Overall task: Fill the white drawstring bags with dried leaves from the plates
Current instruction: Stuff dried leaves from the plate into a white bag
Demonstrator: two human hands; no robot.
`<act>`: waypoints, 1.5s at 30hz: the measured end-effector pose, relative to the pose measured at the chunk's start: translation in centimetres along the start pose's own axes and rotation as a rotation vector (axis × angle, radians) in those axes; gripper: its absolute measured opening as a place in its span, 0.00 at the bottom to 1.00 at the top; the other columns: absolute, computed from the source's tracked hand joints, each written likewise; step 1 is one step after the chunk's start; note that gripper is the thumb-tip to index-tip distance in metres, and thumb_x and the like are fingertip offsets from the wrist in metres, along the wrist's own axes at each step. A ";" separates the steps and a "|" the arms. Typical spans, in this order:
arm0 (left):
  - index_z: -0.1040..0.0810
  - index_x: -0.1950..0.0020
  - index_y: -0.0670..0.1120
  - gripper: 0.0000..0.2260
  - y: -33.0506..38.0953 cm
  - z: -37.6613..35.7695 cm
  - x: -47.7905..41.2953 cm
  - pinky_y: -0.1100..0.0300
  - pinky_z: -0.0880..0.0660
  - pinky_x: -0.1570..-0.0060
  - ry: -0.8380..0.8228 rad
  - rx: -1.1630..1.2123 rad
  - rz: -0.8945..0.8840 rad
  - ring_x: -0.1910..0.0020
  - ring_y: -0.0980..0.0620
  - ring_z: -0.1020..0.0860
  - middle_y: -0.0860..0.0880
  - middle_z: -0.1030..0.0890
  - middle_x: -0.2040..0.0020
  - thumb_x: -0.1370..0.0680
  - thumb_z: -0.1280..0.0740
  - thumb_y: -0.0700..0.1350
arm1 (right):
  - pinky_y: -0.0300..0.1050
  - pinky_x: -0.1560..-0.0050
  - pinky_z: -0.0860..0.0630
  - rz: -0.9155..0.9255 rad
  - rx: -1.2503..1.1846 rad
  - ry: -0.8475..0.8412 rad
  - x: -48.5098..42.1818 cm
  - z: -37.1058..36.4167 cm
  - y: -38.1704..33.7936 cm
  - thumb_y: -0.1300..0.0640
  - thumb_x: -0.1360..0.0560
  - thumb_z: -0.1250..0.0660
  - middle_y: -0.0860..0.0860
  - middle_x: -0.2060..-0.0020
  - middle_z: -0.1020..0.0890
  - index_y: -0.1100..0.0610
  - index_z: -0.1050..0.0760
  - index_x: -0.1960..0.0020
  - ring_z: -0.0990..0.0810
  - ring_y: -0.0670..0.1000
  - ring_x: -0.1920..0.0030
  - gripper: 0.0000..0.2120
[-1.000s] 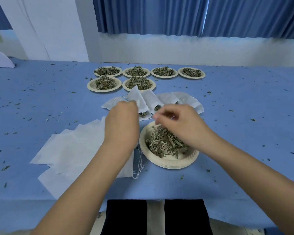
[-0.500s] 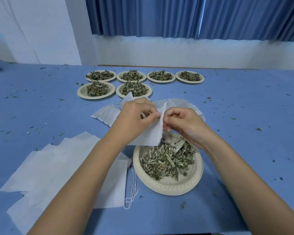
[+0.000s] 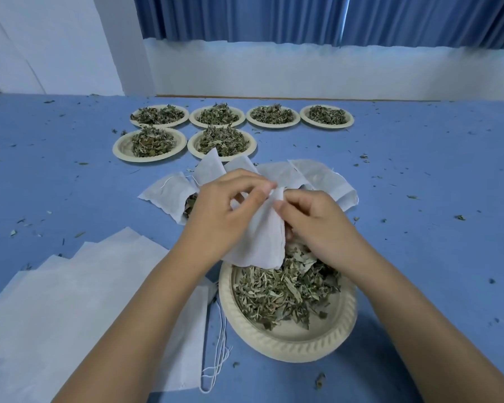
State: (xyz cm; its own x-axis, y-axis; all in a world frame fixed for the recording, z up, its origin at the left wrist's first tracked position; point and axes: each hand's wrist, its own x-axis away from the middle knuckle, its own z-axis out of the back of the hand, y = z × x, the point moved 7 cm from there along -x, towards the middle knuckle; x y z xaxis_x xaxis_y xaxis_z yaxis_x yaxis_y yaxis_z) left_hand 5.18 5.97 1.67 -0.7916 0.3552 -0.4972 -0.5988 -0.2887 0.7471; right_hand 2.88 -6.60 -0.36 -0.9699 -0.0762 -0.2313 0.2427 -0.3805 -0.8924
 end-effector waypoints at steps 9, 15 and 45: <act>0.14 0.58 0.50 0.04 -1.8 -0.2 0.4 0.63 0.22 0.48 -0.017 0.410 0.259 0.54 0.55 0.16 0.51 0.14 0.57 0.29 0.27 0.47 | 0.35 0.69 0.38 0.159 0.233 -0.031 0.8 -1.0 -1.1 0.59 0.22 0.33 0.49 0.76 0.31 0.55 0.31 0.69 0.35 0.44 0.73 0.17; 0.13 0.61 0.55 0.07 -2.2 1.3 0.7 0.62 0.25 0.52 0.168 0.640 0.289 0.57 0.57 0.20 0.53 0.15 0.59 0.34 0.28 0.54 | 0.36 0.70 0.37 0.065 -0.033 -0.034 0.7 -0.2 -0.2 0.60 0.21 0.36 0.43 0.77 0.33 0.58 0.34 0.69 0.36 0.43 0.76 0.19; 0.17 0.58 0.52 0.09 -0.9 0.3 1.8 0.66 0.23 0.66 0.186 0.147 0.200 0.71 0.60 0.22 0.54 0.17 0.68 0.28 0.25 0.38 | 0.35 0.81 0.36 -0.006 -0.230 0.168 0.5 1.5 0.8 0.60 0.23 0.32 0.58 0.73 0.24 0.59 0.24 0.63 0.31 0.49 0.83 0.10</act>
State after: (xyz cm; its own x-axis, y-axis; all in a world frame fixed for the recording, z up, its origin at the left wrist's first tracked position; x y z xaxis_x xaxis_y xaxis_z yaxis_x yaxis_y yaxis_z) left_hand 4.29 7.15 0.28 -0.9086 0.1313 -0.3964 -0.4159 -0.1994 0.8873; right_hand 2.51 -8.29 -0.59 -0.9591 0.0865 -0.2697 0.2538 -0.1596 -0.9540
